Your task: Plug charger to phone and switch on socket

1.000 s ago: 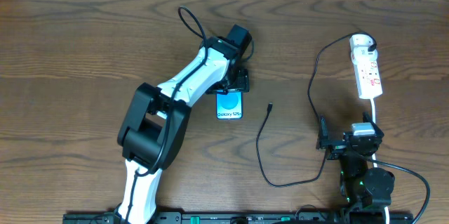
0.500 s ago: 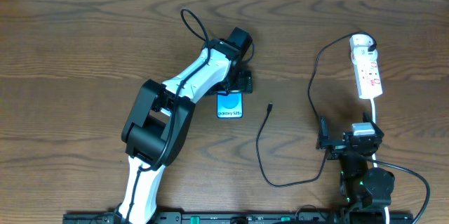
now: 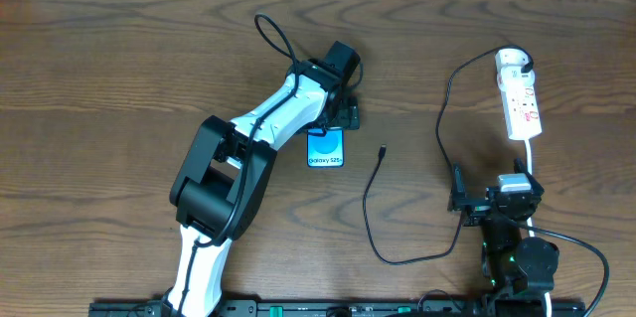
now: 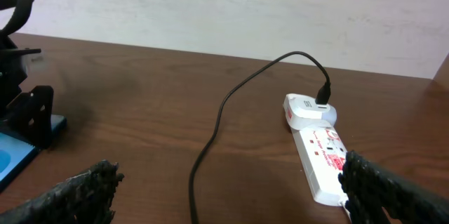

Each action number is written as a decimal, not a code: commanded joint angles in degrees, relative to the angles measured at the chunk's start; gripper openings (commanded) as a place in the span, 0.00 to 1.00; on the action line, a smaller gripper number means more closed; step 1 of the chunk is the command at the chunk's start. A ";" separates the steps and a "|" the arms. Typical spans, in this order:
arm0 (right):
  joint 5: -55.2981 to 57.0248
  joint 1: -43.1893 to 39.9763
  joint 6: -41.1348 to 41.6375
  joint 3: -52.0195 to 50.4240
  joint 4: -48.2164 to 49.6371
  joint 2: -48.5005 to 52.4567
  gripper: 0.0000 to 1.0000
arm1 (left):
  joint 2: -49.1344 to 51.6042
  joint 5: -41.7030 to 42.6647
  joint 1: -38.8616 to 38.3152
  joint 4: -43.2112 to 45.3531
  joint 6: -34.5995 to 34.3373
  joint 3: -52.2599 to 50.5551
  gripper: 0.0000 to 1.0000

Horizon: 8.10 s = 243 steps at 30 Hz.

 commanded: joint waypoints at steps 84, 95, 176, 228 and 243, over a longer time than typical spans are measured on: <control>0.22 0.57 -0.59 -0.02 -0.24 -0.11 0.99 | -13.57 1.18 -1.99 -11.32 -4.57 -0.76 0.82; 0.22 0.57 -0.59 -0.02 -0.24 -0.11 0.99 | -9.25 -7.30 -2.08 -8.09 -4.83 -3.45 1.00; 0.22 0.57 -0.59 -0.02 -0.24 -0.11 0.99 | -12.22 -7.72 -2.21 -9.40 -4.57 -3.48 0.77; 0.22 0.57 -0.59 -0.02 -0.24 -0.11 0.99 | 2.45 -4.09 -2.25 -4.15 -28.98 -3.45 0.80; 0.22 0.57 -0.59 -0.02 -0.24 -0.11 0.99 | -5.22 4.09 -2.10 -7.52 -16.74 -2.58 0.80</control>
